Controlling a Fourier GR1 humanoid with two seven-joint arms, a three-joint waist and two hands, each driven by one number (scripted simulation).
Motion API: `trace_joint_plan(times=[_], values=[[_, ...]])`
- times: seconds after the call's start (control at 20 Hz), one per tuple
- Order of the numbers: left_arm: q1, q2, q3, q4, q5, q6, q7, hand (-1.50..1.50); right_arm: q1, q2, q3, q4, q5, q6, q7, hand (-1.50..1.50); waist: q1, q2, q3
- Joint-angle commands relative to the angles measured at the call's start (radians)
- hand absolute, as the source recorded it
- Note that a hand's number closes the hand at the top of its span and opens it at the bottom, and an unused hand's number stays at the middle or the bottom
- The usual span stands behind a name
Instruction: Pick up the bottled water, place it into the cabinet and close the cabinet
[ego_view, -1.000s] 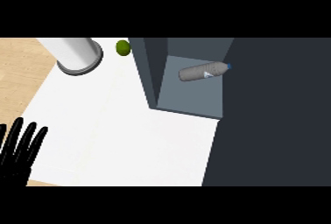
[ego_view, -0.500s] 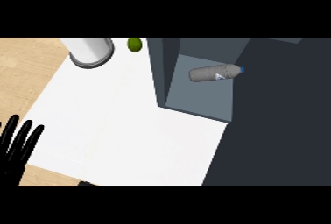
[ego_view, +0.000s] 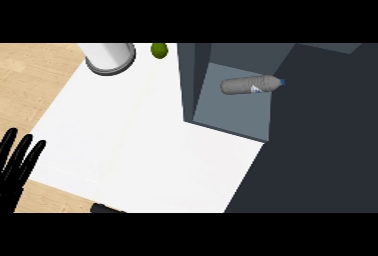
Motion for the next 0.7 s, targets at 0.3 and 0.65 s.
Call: trace_joint_plan(times=[0.3,0.65], values=[[-0.014,0.007,0.021,0.021,0.023,-0.024,0.003,-1.5,-0.166,0.036,0.111,0.018,-0.001,0.027,0.145,1.5,-0.009,0.006,-0.004],[-0.016,0.024,0.035,0.025,0.02,-0.036,0.006,-1.5,-0.158,0.068,0.108,0.054,-0.07,0.026,0.158,1.5,-0.001,0.023,-0.002]])
